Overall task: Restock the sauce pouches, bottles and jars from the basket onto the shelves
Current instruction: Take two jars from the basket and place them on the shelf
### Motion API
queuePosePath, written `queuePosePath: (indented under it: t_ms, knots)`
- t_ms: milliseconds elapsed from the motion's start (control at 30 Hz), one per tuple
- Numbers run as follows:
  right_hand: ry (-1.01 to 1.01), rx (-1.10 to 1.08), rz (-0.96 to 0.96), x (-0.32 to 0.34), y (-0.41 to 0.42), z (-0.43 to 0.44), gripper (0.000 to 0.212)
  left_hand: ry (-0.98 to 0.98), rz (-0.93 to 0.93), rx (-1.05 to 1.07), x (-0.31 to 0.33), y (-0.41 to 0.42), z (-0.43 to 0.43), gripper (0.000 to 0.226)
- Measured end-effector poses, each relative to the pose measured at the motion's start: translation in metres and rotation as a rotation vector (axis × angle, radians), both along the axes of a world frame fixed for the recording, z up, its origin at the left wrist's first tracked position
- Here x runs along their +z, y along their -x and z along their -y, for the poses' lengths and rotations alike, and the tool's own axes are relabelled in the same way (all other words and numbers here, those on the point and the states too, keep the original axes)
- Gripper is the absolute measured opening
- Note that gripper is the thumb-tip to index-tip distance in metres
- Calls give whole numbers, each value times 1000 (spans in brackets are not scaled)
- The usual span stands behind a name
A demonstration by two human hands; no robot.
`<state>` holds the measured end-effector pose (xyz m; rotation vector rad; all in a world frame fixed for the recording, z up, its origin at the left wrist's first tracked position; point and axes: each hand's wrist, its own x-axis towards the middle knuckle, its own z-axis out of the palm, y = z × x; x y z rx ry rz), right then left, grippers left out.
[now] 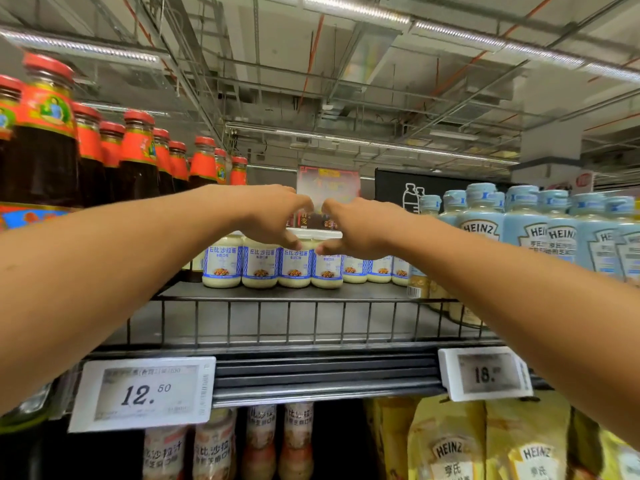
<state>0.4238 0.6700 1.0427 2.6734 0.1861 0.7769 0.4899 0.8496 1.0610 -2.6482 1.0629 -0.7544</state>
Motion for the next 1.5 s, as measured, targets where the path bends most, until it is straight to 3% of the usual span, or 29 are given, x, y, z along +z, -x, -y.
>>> queuePosePath:
  t_ms: [133, 633, 833, 1100, 1333, 1500]
  knots:
    - [-77, 51, 47, -4, 26, -7, 63, 47, -6, -126, -5, 21, 1, 63]
    - [-579, 246, 288, -58, 135, -43, 30, 511, -169, -527, -47, 107, -20, 25]
    - [-786, 277, 375, -95, 186, -41, 22, 701, -264, -755, -83, 148, -9, 22]
    - [-1019, 204, 368, -177, 255, -23, 16, 759, -485, -964, -171, 194, 28, 20]
    - [-1271, 45, 446, -272, 325, 7, 13, 730, -880, -1028, -265, 244, 93, 24]
    - [-1478, -131, 584, -327, 387, 38, 24, 680, -1189, -990, -328, 287, 143, 20]
